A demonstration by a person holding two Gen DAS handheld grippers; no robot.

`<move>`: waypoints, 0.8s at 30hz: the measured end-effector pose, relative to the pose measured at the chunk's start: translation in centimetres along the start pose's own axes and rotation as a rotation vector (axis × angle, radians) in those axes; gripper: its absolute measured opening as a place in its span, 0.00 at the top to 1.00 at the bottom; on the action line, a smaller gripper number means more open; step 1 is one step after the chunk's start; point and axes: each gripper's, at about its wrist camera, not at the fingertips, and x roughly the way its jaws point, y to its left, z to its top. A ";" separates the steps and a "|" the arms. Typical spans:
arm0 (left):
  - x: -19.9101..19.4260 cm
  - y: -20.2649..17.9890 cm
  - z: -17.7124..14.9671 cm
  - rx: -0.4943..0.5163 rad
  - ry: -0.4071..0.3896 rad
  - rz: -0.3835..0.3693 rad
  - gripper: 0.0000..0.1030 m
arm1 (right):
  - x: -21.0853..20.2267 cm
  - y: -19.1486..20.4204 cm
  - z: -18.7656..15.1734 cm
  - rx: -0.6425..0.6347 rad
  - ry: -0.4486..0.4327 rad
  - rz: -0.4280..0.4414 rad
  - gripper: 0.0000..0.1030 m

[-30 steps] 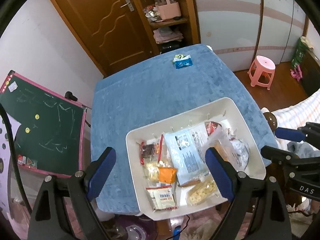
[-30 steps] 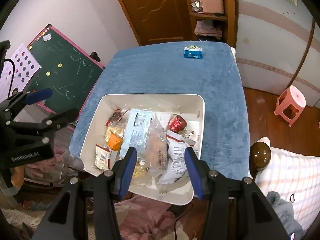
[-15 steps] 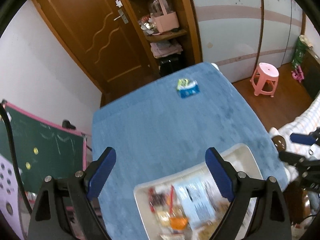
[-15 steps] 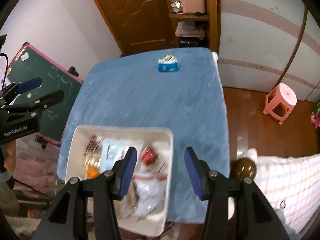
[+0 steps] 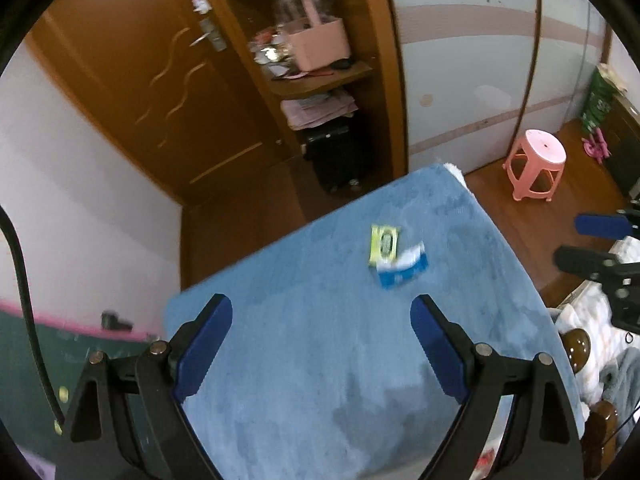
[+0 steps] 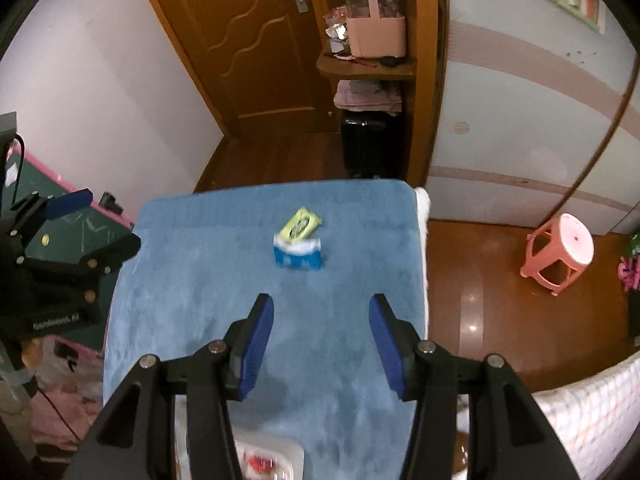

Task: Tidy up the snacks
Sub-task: 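Move both open tools toward the last two snacks on the table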

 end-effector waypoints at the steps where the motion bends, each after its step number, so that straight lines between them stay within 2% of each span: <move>1: 1.2 -0.1 1.0 0.020 0.003 -0.007 0.12 | 0.9 -0.1 0.6 -0.005 0.005 0.006 0.51; 6: 8.0 -1.6 3.9 0.185 0.014 0.011 0.12 | 8.4 -0.3 3.8 -0.130 0.025 -0.002 0.51; 10: 14.0 -2.1 3.8 0.283 0.091 0.010 0.13 | 14.1 0.3 4.4 -0.256 0.067 -0.006 0.51; 14: 19.3 -2.0 2.8 0.339 0.178 -0.039 0.12 | 18.4 1.3 3.7 -0.350 0.102 0.025 0.51; 19: 22.6 -1.3 2.0 0.301 0.220 -0.112 0.13 | 22.4 2.0 3.1 -0.438 0.136 0.089 0.51; 22: 23.9 -0.4 2.0 0.240 0.229 -0.152 0.13 | 23.2 1.8 3.3 -0.404 0.136 0.198 0.51; 24: 24.8 0.1 2.2 0.205 0.238 -0.169 0.13 | 23.6 1.6 3.2 -0.376 0.133 0.232 0.51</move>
